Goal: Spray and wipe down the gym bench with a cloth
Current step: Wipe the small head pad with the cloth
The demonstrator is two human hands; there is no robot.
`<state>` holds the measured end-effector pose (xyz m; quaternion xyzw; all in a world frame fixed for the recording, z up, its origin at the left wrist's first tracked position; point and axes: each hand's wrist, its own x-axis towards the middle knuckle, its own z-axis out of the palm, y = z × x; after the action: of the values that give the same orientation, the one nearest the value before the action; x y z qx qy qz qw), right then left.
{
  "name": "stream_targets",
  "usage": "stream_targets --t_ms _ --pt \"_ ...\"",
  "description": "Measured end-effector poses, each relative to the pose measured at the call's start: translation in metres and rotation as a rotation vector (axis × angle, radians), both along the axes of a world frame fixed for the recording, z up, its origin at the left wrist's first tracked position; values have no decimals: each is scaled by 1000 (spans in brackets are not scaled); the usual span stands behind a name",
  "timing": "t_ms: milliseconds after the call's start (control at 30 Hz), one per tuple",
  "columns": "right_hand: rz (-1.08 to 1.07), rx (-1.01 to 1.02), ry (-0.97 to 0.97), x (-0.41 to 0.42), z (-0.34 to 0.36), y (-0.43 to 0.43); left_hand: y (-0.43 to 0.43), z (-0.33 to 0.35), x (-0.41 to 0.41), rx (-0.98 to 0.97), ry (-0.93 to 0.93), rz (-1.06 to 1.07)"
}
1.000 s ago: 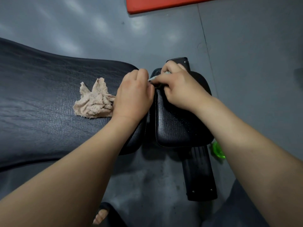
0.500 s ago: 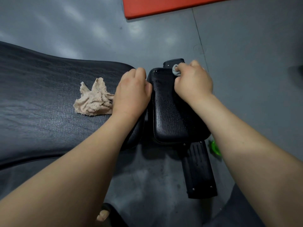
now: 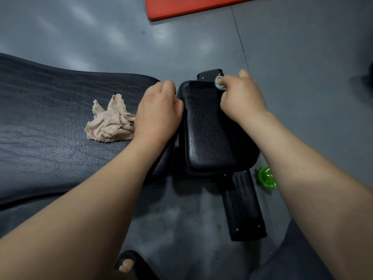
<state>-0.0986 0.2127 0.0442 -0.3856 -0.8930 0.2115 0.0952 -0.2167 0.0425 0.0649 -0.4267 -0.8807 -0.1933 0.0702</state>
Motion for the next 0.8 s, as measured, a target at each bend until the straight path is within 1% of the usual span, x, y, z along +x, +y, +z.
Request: stream_targets --t_ms 67,133,167,267,300,333,400,533,600,700,800 --pt "-89 0 -71 5 3 2 0 0 0 -3 -2 2" --pt "-102 21 -92 5 5 -3 0 0 0 -8 1 1" --pt "-62 42 -66 3 4 -8 0 0 0 -10 5 -1" --pt "171 69 95 -1 -1 -23 1 -1 0 -14 19 -9" --pt "229 66 119 -1 -4 -23 1 -1 0 -14 22 -10" --pt "257 64 127 0 -5 -20 1 -1 0 -15 24 -12" --pt "228 65 125 6 -7 -10 1 -1 0 -20 23 -12" --pt "45 -2 20 21 -10 17 1 -1 0 -19 22 -10" --pt "-7 -91 -44 28 -8 27 1 0 -1 -18 20 -10" --pt "53 -234 -125 38 4 34 1 0 -1 -20 17 -10" --pt "159 -304 -203 48 19 35 1 0 -1 -26 21 -10"
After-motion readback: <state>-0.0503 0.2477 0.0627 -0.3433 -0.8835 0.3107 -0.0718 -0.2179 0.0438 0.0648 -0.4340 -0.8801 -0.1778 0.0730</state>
